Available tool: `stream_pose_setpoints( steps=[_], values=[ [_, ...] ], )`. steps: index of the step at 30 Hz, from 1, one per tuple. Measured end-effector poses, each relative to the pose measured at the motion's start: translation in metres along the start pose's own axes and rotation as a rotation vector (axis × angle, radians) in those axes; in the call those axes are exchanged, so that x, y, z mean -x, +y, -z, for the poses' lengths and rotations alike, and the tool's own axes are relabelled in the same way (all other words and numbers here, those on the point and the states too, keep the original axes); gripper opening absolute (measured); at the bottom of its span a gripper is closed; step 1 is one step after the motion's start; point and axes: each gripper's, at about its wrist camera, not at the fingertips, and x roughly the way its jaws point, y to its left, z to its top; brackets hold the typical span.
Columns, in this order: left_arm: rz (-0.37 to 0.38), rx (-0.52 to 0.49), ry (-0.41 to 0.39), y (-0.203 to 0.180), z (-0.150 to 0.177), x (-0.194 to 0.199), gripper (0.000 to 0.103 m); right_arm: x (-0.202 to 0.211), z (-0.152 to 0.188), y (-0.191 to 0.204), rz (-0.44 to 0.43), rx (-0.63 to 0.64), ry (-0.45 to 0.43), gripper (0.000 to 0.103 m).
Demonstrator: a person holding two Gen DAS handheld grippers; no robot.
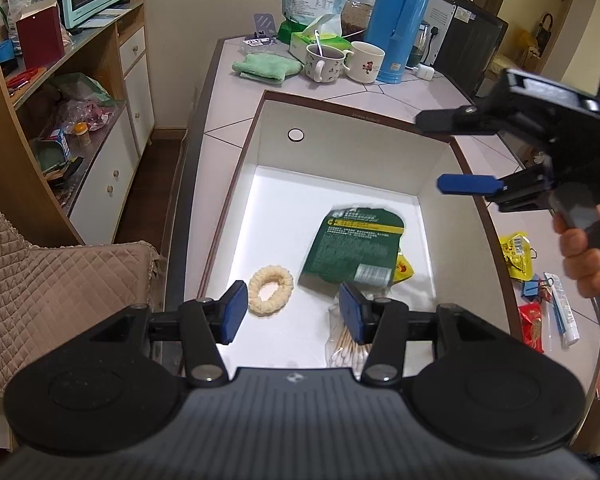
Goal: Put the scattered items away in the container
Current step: 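Lower the green card into the box and open the right gripper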
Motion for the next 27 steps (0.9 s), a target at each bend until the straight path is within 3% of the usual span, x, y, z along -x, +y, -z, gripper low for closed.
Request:
stream_pose_setpoints(
  steps=[2, 13, 22, 27],
  values=[
    [0.000, -0.002, -0.002, -0.001, 0.000, 0.001, 0.045, 0.009, 0.001, 0.004, 0.012, 0.021, -0.019, 0.103],
    [-0.015, -0.016, -0.028, -0.012, 0.002, 0.013, 0.055, 0.036, 0.046, 0.027, 0.134, 0.261, -0.004, 0.103],
    [-0.038, -0.019, -0.048, -0.022, 0.010, 0.030, 0.063, 0.048, 0.077, 0.031, 0.207, 0.347, 0.013, 0.103],
    [-0.065, -0.019, -0.052, -0.030, 0.016, 0.040, 0.075, 0.057, 0.090, 0.032, 0.222, 0.388, 0.017, 0.103]
  ],
)
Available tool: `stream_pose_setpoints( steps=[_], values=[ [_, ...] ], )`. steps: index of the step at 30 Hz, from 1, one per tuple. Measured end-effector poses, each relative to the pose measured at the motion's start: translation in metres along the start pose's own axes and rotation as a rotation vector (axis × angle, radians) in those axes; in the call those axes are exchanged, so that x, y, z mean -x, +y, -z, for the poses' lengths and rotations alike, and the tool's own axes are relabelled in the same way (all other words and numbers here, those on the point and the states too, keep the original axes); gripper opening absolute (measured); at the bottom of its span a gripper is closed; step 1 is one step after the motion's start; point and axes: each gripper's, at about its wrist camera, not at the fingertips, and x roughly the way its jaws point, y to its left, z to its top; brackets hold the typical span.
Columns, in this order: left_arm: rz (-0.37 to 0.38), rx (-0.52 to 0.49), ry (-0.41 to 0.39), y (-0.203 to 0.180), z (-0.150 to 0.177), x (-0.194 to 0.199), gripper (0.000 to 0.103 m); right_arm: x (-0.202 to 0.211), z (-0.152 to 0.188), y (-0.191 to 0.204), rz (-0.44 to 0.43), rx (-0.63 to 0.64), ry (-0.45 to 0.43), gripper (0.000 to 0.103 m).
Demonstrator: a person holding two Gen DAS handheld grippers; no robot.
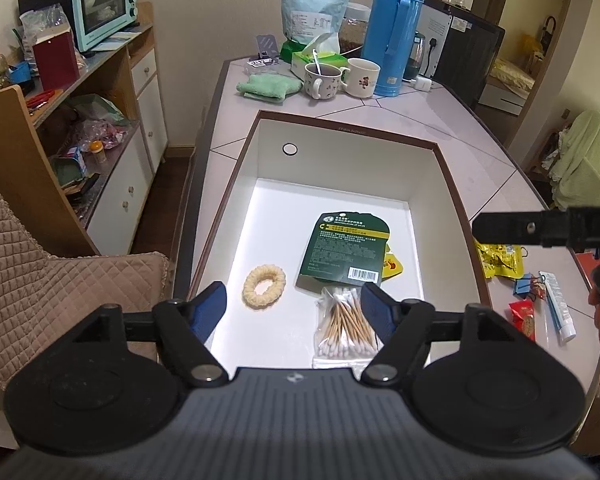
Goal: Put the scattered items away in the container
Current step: 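Move both tools away from the box toward the scattered items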
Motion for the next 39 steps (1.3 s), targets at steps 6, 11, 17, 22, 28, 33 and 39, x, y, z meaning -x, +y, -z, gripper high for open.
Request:
stream_pose_setpoints(
  steps=[6, 11, 17, 22, 28, 33, 39],
  values=[
    [-0.027, 0.004, 0.000, -0.007, 0.008, 0.010, 0.078, 0.006, 0.010, 0.000, -0.017, 0.006, 0.013, 0.103],
    [-0.044, 0.005, 0.004, -0.012, 0.015, 0.017, 0.080, 0.013, 0.016, 0.004, -0.035, 0.029, 0.026, 0.103],
    [-0.066, 0.014, 0.019, -0.018, 0.023, 0.020, 0.081, 0.016, 0.023, 0.008, -0.040, 0.061, 0.055, 0.103],
    [-0.086, 0.013, 0.019, -0.026, 0.029, 0.024, 0.091, 0.017, 0.028, 0.007, -0.041, 0.081, 0.080, 0.103],
    [-0.103, 0.021, 0.025, -0.033, 0.035, 0.027, 0.091, 0.021, 0.034, 0.007, -0.047, 0.116, 0.102, 0.103],
    [-0.119, 0.026, 0.028, -0.040, 0.039, 0.030, 0.091, 0.023, 0.038, 0.007, -0.060, 0.138, 0.116, 0.103],
    [-0.135, 0.037, 0.029, -0.047, 0.043, 0.034, 0.091, 0.028, 0.040, 0.004, -0.074, 0.154, 0.124, 0.103]
  ],
)
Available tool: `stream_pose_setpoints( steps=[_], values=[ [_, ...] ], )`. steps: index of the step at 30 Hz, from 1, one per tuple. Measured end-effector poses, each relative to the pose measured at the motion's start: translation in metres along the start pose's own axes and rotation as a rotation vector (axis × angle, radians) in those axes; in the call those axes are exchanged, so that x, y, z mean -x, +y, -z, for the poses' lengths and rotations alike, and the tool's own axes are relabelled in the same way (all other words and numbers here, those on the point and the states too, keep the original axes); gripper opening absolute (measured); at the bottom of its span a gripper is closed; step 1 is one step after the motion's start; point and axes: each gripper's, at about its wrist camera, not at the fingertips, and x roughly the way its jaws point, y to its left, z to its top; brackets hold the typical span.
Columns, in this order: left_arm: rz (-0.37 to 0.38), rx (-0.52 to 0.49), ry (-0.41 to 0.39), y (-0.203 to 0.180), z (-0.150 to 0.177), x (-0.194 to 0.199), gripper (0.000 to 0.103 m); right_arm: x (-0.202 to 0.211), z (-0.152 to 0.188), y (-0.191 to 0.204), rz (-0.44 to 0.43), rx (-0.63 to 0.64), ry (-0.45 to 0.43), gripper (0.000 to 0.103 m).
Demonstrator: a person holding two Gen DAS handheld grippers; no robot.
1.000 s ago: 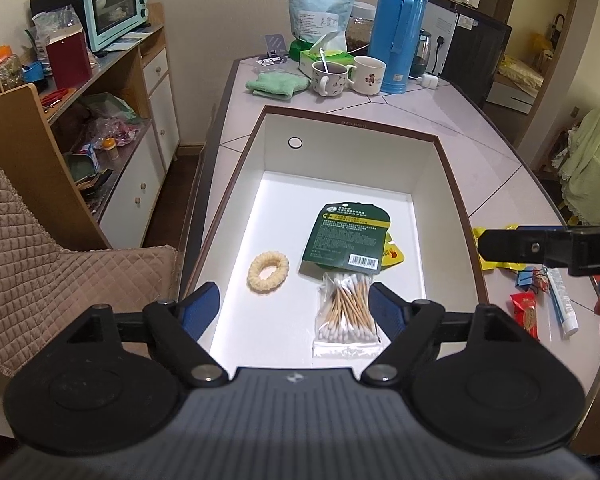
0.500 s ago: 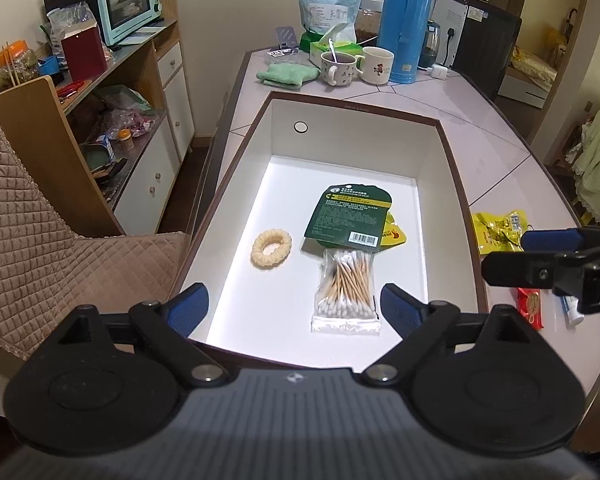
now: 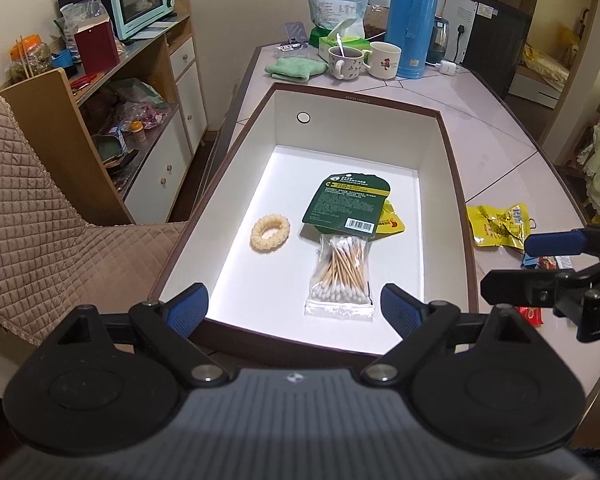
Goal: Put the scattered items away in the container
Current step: 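Move both tools away from the box toward the scattered items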
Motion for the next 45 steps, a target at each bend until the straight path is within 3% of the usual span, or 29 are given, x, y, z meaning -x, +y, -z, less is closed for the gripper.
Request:
stream_pose_setpoints(
  steps=[28, 36, 45],
  values=[
    [-0.093, 0.074, 0.013, -0.036, 0.025, 0.025, 0.091, 0.014, 0.012, -0.022, -0.083, 0.070, 0.051, 0.103],
    [-0.078, 0.051, 0.019, -0.067, 0.024, 0.021, 0.091, 0.037, 0.019, -0.057, -0.048, 0.032, 0.040, 0.103],
    [-0.013, -0.030, 0.013, -0.121, 0.014, 0.010, 0.091, 0.081, 0.032, -0.127, 0.080, -0.099, -0.009, 0.103]
  ],
)
